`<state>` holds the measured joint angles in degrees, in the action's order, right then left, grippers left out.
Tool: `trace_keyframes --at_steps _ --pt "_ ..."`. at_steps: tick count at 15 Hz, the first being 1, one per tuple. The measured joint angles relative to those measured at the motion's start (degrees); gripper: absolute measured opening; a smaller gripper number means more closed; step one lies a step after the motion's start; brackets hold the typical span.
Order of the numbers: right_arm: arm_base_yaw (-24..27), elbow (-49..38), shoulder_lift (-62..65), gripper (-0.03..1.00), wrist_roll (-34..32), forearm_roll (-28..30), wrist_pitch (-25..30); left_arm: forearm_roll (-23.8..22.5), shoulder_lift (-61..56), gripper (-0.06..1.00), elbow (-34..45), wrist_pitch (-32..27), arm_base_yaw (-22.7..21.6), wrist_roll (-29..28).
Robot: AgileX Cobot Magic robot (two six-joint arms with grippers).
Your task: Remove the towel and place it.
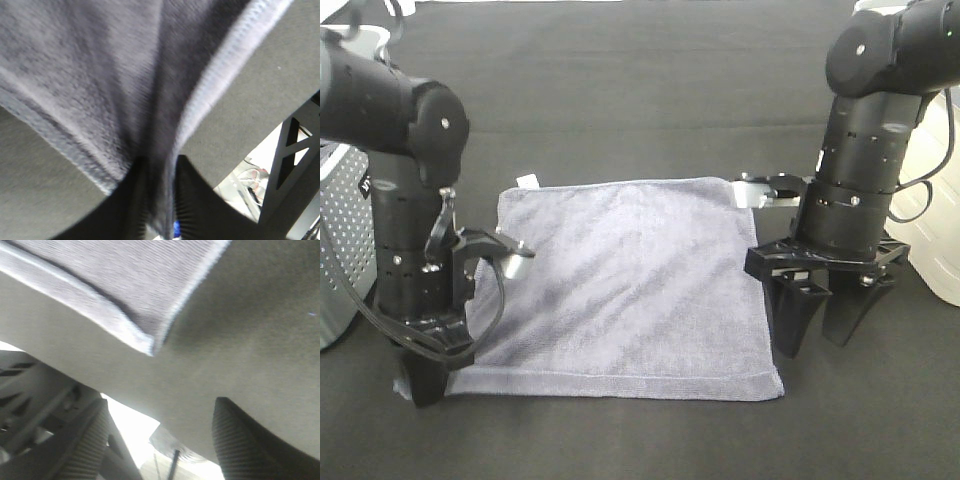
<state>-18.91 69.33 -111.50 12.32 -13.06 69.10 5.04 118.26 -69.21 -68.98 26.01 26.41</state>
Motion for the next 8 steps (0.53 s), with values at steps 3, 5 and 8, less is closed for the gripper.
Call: trace_keyframes --at_steps 3,5,8 --pt "0.0 0.0 1.2 0.59 0.0 -1.0 0.0 0.5 0.1 0.47 0.0 2.6 0.0 -2.3" --pt "0.0 0.0 2.9 0.59 -0.1 -2.6 0.1 2.2 0.2 0.51 0.0 3.6 0.0 -2.3" --pt "0.0 0.0 5.1 0.59 -0.1 -3.6 0.1 2.3 -0.2 0.52 0.0 2.6 0.0 -2.3"
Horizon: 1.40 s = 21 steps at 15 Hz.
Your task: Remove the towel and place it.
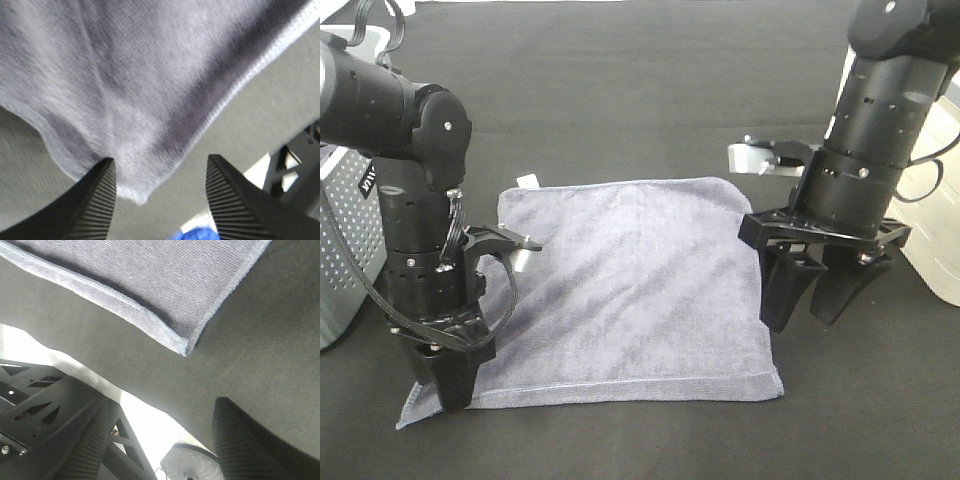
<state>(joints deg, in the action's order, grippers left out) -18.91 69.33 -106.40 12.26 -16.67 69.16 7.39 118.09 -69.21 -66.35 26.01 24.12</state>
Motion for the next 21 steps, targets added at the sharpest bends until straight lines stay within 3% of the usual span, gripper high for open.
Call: trace_keyframes --at_steps 4,9,11,14,17,21 --pt "0.0 -0.1 3.7 0.59 -0.1 -0.7 -2.2 -0.1 -6.3 0.52 -2.9 -2.6 0.0 -4.8" --pt "-0.3 -14.4 12.9 0.59 -0.3 -2.2 -24.4 -5.3 -14.2 0.52 -3.4 -2.9 0.0 -17.4" --pt "-4.3 -18.7 14.0 0.59 -0.4 -1.5 -32.2 -7.4 -16.9 0.52 -3.4 -2.9 0.0 -22.2" --pt "-13.2 -19.8 12.4 0.59 -3.7 2.9 -39.8 -8.4 -21.4 0.52 -3.7 -3.0 0.0 -23.5" --pt "-14.0 -19.9 5.3 0.59 -6.6 10.2 -43.8 -9.4 -23.8 0.52 -3.8 -3.2 0.0 -23.5" --pt "-14.0 -19.9 2.8 0.59 -7.3 12.8 -47.7 -9.4 -23.9 0.52 -3.8 -3.3 0.0 -24.1"
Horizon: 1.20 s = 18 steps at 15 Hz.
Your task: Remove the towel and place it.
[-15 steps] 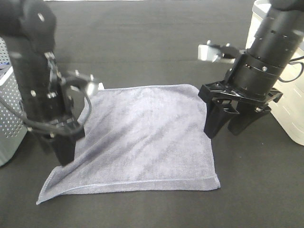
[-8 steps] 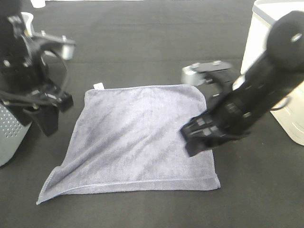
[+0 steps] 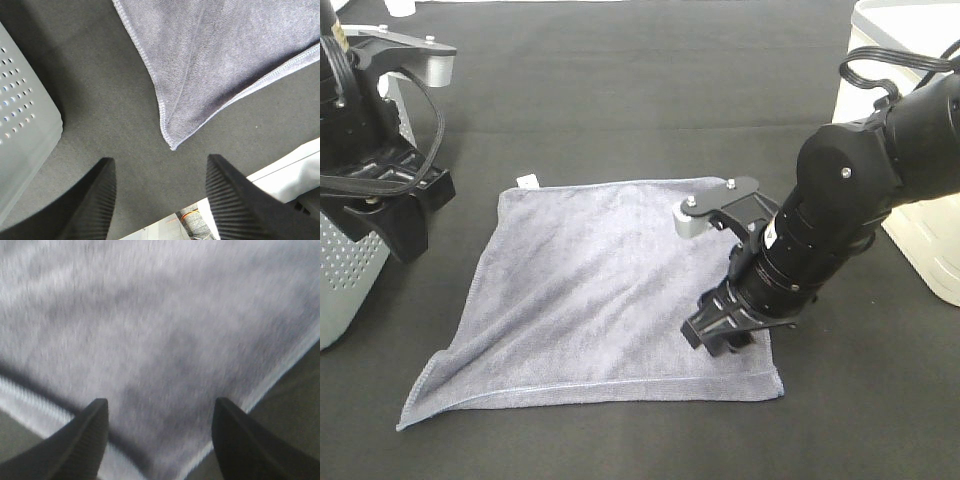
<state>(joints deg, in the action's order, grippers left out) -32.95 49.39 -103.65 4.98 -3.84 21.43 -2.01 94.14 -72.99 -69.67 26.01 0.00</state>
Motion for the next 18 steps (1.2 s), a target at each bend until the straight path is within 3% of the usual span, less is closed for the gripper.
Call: trace_keyframes --at_steps 3,8,18 --pt "0.0 -1.8 -0.2 0.59 -0.3 0.0 -3.1 -0.1 0.0 0.52 0.0 0.0 0.0 0.0" --pt "-0.1 -4.6 -0.2 0.59 -0.3 0.2 -3.5 -0.1 0.0 0.52 0.0 -0.1 0.0 0.0" --pt "-0.3 -8.4 6.5 0.58 -0.3 0.2 10.4 -0.7 0.0 0.52 0.0 -0.1 0.0 0.0"
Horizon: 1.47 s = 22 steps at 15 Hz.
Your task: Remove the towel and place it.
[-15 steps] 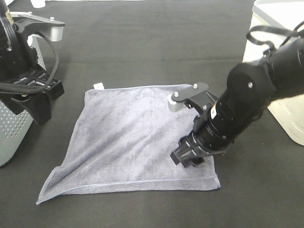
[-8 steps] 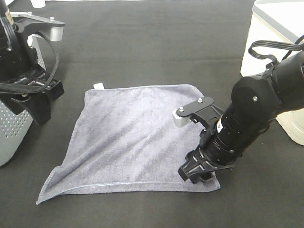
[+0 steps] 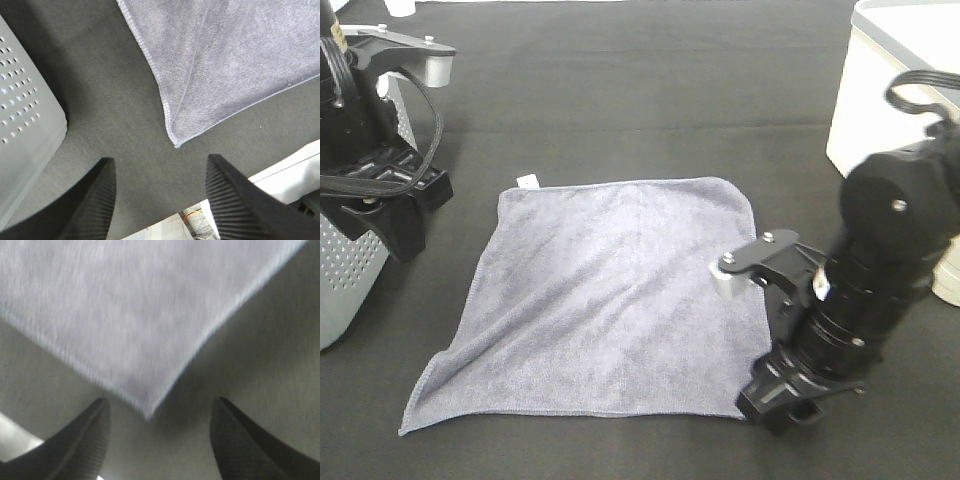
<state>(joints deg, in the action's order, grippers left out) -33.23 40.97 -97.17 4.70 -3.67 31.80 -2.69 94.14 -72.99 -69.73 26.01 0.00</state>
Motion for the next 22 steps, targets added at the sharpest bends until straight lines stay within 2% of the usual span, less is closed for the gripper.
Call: trace_keyframes --at_steps 3,5,8,10,13,15,22 --pt "0.0 -0.2 4.4 0.58 0.0 -0.2 -0.3 0.0 0.0 0.52 0.0 0.0 0.0 0.0" --pt "0.0 -0.2 5.4 0.58 -0.1 -0.2 -2.5 0.0 0.0 0.52 0.0 0.0 0.0 0.0" --pt "0.0 -0.2 1.7 0.58 -0.6 -0.2 -8.1 0.0 0.0 0.52 0.0 0.0 0.0 -1.1" --pt "0.0 -0.1 -2.4 0.58 -0.6 -0.2 -8.6 0.0 0.0 0.52 0.0 0.0 0.0 -1.3" --pt "0.0 -0.1 -4.7 0.58 -0.8 -0.2 -4.7 0.0 0.0 0.52 0.0 0.0 0.0 -1.4" --pt "0.0 -0.2 -4.0 0.58 -1.1 -0.3 -0.1 0.0 0.0 0.52 0.0 0.0 0.0 -1.4" --pt "0.0 -7.2 5.3 0.58 -1.5 -1.5 10.0 0.0 0.0 0.52 0.0 0.0 0.0 -1.4"
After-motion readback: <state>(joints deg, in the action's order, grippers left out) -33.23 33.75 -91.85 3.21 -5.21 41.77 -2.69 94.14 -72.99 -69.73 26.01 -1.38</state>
